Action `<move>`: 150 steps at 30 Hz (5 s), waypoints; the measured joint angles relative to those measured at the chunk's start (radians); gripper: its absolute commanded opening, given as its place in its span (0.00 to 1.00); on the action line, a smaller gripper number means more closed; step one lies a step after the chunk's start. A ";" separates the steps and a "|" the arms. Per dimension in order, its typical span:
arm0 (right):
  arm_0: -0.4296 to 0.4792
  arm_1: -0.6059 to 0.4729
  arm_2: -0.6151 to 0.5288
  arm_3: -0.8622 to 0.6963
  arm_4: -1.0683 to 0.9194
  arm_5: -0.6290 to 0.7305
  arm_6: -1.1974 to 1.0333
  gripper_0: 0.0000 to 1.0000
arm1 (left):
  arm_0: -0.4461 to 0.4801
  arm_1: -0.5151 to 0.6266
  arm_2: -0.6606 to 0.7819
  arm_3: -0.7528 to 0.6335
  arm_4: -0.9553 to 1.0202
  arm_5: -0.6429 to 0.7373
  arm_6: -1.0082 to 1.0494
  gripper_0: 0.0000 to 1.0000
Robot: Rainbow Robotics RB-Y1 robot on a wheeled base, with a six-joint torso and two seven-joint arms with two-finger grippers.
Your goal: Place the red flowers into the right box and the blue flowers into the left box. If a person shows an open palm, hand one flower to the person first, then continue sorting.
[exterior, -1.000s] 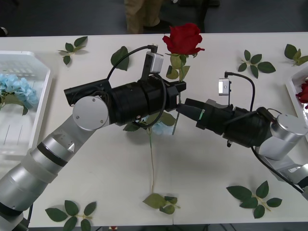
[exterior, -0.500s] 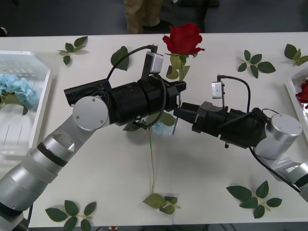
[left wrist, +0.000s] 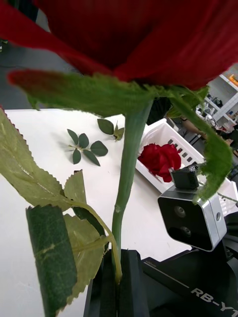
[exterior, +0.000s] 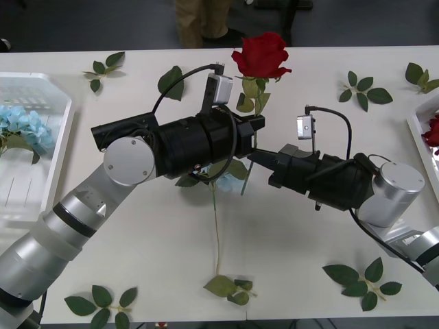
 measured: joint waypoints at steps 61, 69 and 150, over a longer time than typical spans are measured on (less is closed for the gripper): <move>-0.182 -0.631 -0.630 0.499 1.065 0.574 -0.325 0.00 | 0.017 0.077 0.522 -0.090 -0.288 1.058 0.385 1.00; -0.163 -0.634 -0.631 0.500 1.274 0.490 -0.325 0.00 | 0.012 0.077 0.577 -0.264 -0.477 1.414 0.695 1.00; -0.055 -0.427 -0.449 0.258 0.242 0.515 -0.012 0.76 | -0.292 0.001 -0.647 -0.016 -1.189 0.973 2.036 0.00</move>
